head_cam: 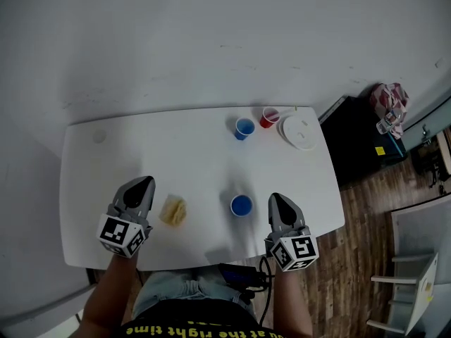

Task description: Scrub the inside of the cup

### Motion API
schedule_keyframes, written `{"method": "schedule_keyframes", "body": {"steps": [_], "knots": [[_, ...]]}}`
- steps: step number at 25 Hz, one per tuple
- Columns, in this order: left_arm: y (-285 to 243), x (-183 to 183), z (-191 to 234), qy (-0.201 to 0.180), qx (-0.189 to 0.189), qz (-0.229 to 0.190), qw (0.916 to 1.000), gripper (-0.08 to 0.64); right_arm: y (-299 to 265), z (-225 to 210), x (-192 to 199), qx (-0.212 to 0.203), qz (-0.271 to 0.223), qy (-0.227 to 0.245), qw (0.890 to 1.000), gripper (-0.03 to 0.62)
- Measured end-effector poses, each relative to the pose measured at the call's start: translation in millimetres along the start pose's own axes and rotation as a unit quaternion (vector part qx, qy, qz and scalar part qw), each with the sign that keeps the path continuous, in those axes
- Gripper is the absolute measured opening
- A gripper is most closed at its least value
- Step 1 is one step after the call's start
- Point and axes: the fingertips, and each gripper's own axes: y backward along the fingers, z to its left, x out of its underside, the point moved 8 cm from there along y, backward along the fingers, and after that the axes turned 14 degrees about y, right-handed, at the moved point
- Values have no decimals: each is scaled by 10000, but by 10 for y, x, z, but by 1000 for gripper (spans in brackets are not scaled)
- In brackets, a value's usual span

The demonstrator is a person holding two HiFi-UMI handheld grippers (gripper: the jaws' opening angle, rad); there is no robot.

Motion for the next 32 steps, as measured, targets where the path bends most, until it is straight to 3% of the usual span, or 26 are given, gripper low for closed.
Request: {"method": "schedule_keyframes", "body": {"steps": [11, 21, 26, 28, 30, 32], "knots": [[-104, 153, 21, -61, 568, 570, 9967, 2, 2, 180, 132, -69, 383, 44, 9992, 31], [-199, 277, 37, -36, 729, 723, 9947, 3, -96, 217, 264, -267, 538, 176, 9980, 63], [-234, 298, 64, 14, 792, 856, 9932, 6, -179, 276, 321, -463, 609, 176, 9969, 118], [-273, 342, 65, 177, 954, 959, 9906, 34, -217, 288, 374, -544, 667, 148, 9962, 140], [-320, 404, 44, 408, 1192, 1102, 9859, 145, -235, 303, 429, -618, 707, 97, 9955, 150], [-363, 475, 30, 463, 1259, 1301, 9824, 200, -259, 319, 492, -713, 789, 30, 9943, 175]]}}
